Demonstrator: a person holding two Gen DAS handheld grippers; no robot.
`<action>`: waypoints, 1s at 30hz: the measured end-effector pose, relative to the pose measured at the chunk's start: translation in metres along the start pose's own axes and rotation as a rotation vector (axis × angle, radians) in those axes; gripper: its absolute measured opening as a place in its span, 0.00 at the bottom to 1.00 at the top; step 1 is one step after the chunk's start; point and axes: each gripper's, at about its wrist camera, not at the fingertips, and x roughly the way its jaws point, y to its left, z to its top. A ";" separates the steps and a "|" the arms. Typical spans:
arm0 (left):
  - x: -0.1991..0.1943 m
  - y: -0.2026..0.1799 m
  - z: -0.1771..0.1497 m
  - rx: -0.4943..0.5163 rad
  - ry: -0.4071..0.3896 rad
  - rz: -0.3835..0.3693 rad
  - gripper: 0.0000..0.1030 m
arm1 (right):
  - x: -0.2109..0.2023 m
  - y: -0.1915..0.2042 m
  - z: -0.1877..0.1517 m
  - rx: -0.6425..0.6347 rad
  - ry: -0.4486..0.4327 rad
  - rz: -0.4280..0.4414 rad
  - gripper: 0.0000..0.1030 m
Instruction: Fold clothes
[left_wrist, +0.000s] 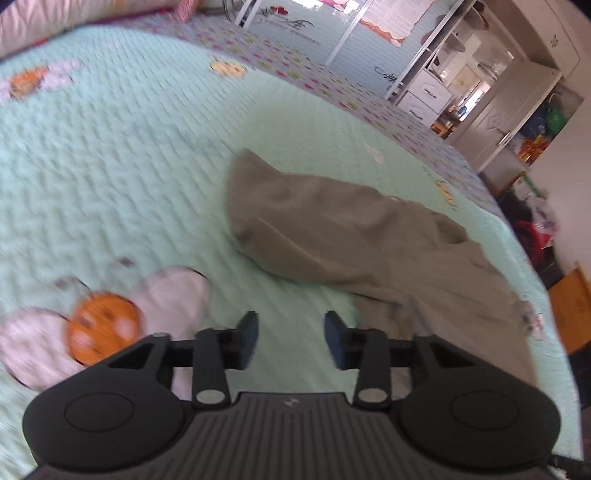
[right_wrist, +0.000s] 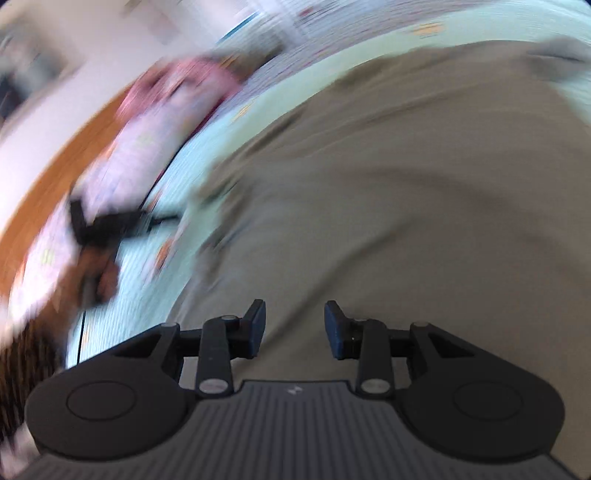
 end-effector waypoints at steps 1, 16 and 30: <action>0.006 -0.004 -0.004 -0.030 0.018 0.002 0.51 | -0.009 -0.017 0.010 0.067 -0.049 -0.033 0.37; 0.025 -0.063 -0.043 0.155 0.089 0.085 0.13 | -0.051 -0.127 0.049 0.239 -0.252 -0.239 0.40; -0.052 -0.036 -0.086 0.026 0.034 -0.043 0.42 | -0.084 -0.107 0.004 0.178 -0.195 -0.237 0.40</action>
